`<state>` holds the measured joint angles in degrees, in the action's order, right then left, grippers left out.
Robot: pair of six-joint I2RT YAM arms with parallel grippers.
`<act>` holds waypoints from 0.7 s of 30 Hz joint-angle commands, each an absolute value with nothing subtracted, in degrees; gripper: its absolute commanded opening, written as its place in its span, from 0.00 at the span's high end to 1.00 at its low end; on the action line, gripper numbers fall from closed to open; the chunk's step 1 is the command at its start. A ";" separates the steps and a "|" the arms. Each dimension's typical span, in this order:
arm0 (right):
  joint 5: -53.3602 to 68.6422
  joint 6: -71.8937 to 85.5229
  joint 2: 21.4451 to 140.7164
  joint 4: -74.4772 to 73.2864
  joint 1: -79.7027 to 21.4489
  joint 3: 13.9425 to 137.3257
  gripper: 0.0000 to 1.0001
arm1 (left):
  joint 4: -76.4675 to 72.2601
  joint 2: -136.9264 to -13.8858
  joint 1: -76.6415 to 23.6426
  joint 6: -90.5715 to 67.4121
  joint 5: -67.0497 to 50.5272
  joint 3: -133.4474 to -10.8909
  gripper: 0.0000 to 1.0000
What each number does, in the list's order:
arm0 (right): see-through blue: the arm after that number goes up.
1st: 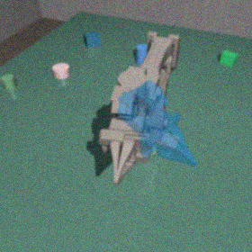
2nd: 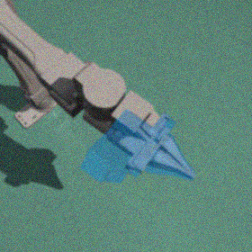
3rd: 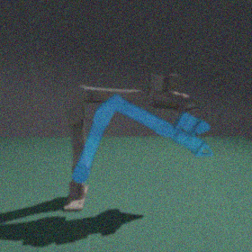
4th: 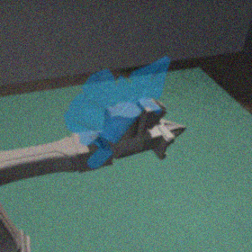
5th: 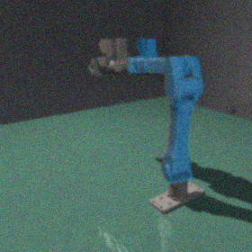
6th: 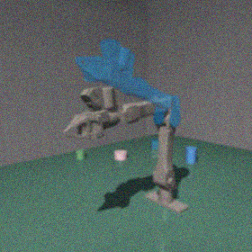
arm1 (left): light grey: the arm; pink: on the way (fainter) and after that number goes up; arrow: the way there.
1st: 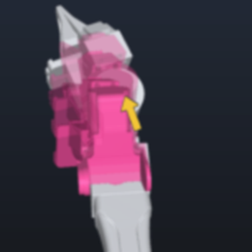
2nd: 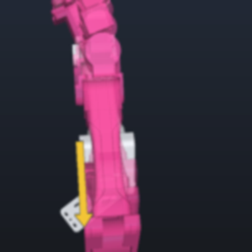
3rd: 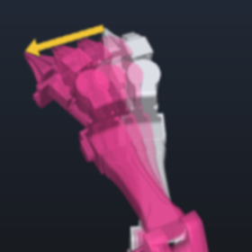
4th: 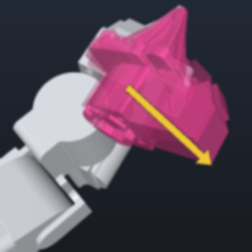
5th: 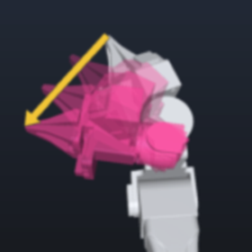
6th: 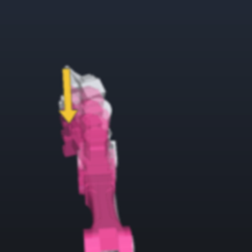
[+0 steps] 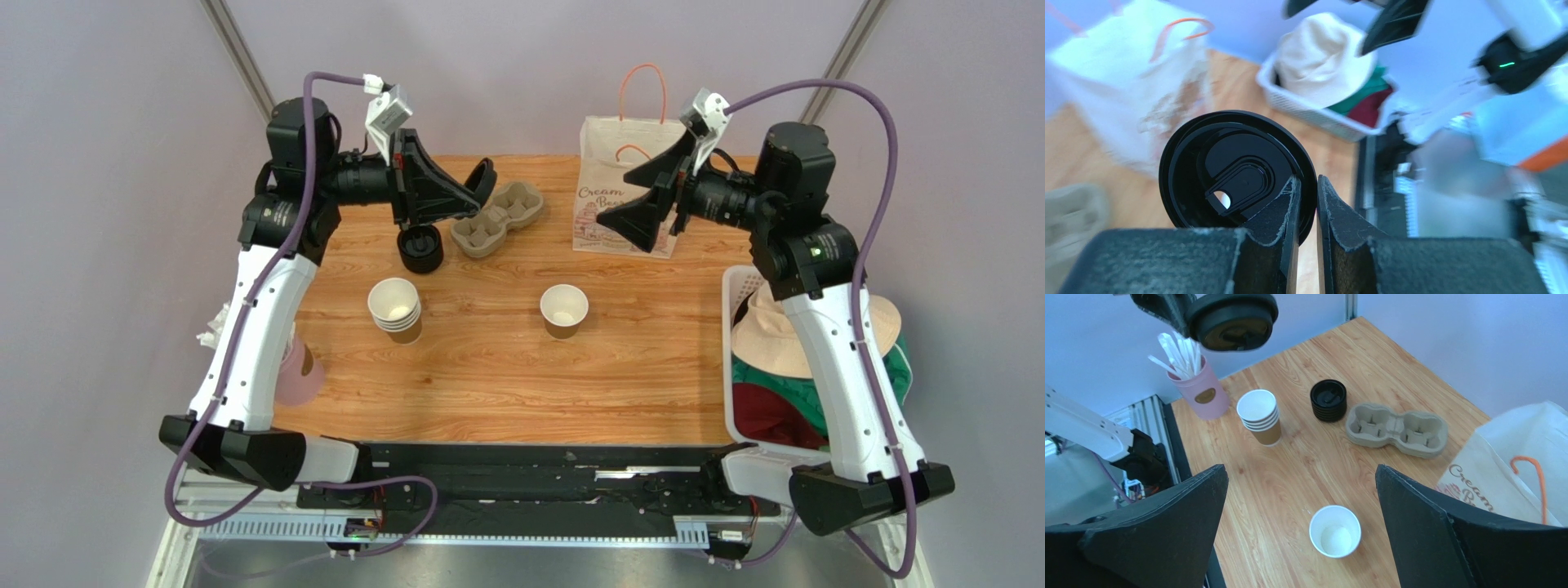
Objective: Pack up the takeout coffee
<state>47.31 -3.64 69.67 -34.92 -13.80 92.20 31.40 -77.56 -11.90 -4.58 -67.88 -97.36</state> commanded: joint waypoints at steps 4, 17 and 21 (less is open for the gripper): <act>42.99 2.12 75.32 -27.42 -18.98 94.48 0.05 | 2.03 -77.52 -11.34 -35.85 -84.38 -91.58 0.85; 45.87 29.66 82.26 -12.50 -23.03 92.03 0.09 | -28.21 -77.87 -11.34 -57.30 -76.83 -84.46 0.97; 49.73 40.85 87.17 -2.41 -22.94 91.23 0.10 | -30.06 -78.83 -11.42 -56.95 -74.10 -84.29 0.98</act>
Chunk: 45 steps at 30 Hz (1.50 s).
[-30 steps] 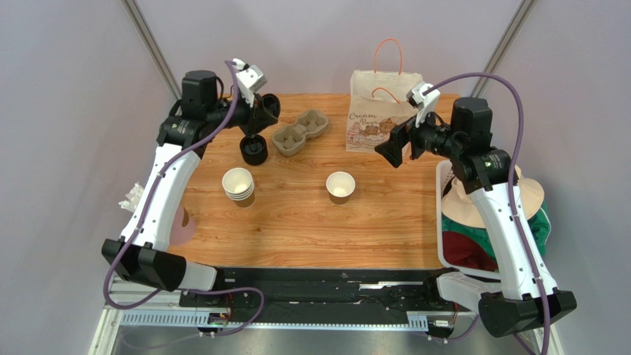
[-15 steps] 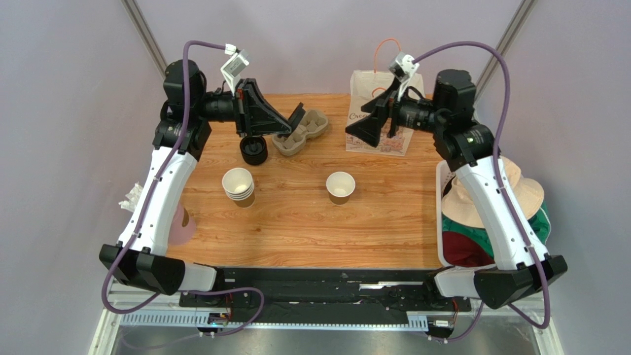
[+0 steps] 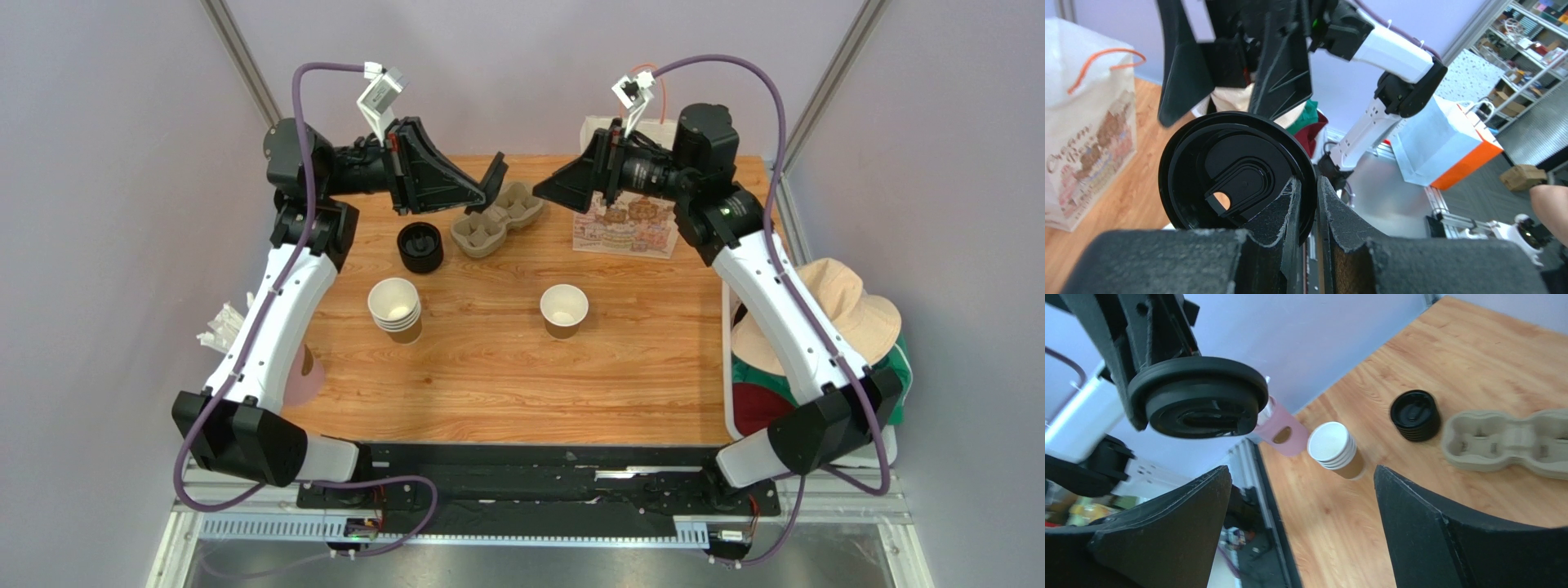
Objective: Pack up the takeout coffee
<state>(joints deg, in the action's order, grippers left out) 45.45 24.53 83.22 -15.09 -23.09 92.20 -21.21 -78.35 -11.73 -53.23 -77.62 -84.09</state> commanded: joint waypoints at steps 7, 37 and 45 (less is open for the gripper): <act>51.59 57.03 91.57 14.23 -22.94 87.54 0.18 | -34.10 -79.45 -11.69 -58.00 -69.70 -80.78 0.98; 53.52 68.28 99.40 28.20 -26.81 87.54 0.51 | -38.32 -79.45 -13.27 -60.29 -65.21 -77.08 0.98; 54.49 71.98 99.32 33.65 -26.72 86.92 0.54 | -38.67 -79.45 -13.27 -59.94 -65.30 -76.12 0.99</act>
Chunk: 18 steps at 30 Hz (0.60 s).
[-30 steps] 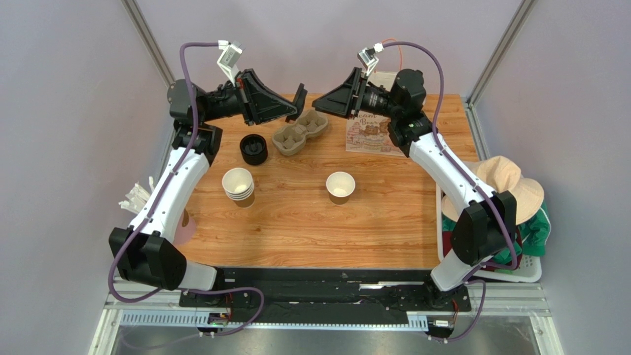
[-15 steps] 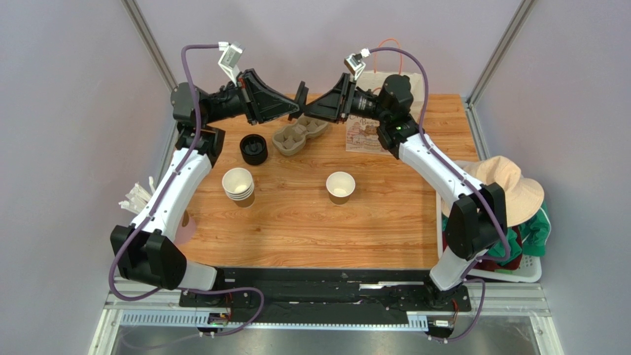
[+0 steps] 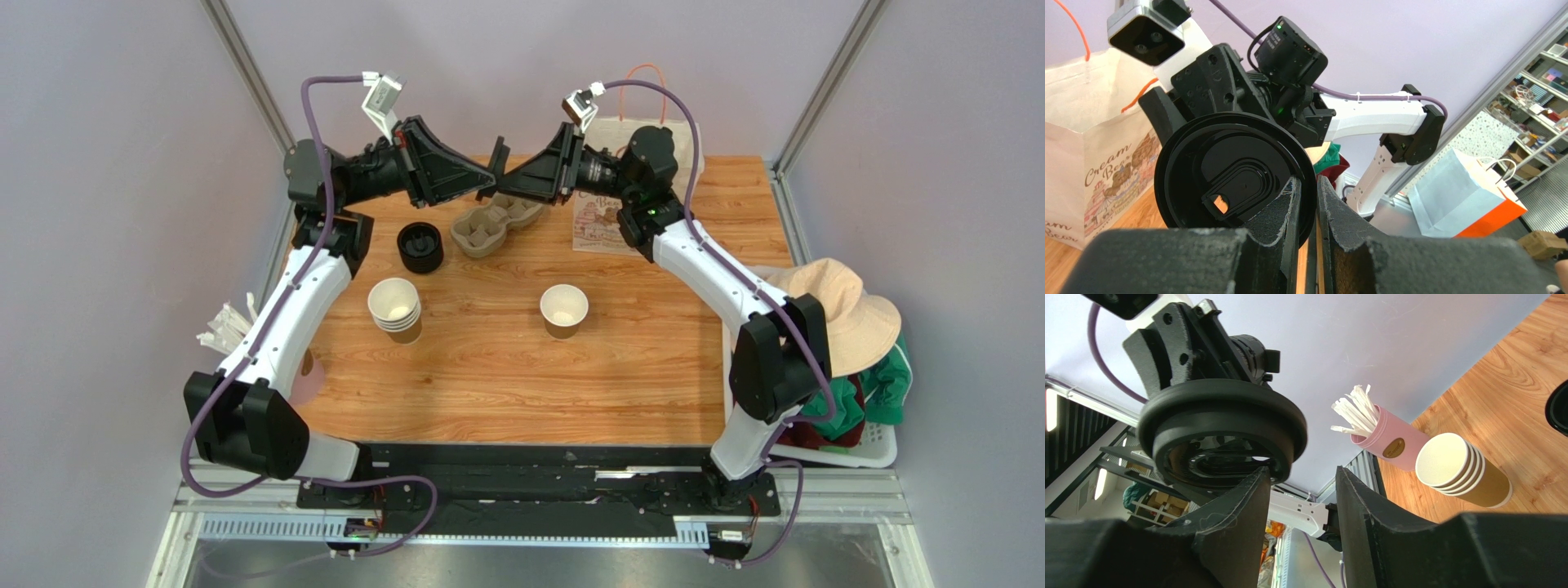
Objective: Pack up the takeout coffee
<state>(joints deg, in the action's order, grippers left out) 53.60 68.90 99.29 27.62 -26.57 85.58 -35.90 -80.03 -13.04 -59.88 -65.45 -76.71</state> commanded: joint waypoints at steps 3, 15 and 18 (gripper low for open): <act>54.58 74.18 99.66 36.38 -26.72 86.66 0.55 | -38.58 -79.45 -13.27 -59.77 -65.21 -75.68 0.99; 54.05 74.53 101.25 36.56 -27.42 86.31 0.65 | -39.02 -79.54 -13.36 -60.03 -64.95 -75.41 0.98; 53.96 74.79 101.34 36.83 -27.77 86.13 0.66 | -39.11 -79.63 -13.36 -60.03 -64.86 -75.41 0.99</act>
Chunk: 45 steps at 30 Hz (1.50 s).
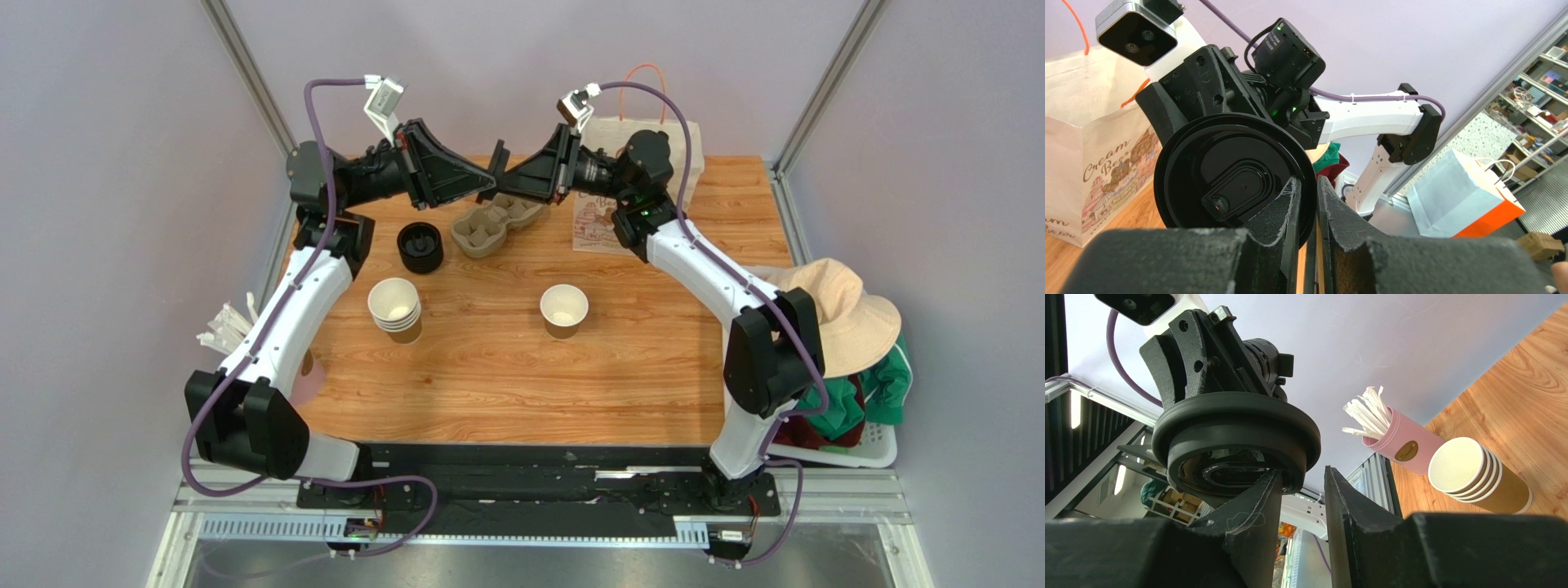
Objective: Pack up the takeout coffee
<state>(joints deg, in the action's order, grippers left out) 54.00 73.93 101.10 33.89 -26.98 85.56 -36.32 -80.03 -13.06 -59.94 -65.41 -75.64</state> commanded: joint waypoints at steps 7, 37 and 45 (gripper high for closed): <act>54.32 75.32 101.95 37.44 -27.86 86.75 0.72 | -39.55 -79.98 -13.36 -60.29 -64.86 -75.41 0.99; 40.46 23.32 91.76 -35.11 -21.01 99.30 1.00 | 16.04 -76.47 -7.56 -15.21 -58.29 -92.17 0.08; 27.00 0.29 92.21 -69.59 -21.27 109.10 1.00 | 31.37 -71.02 -7.12 2.01 -40.09 -89.22 0.01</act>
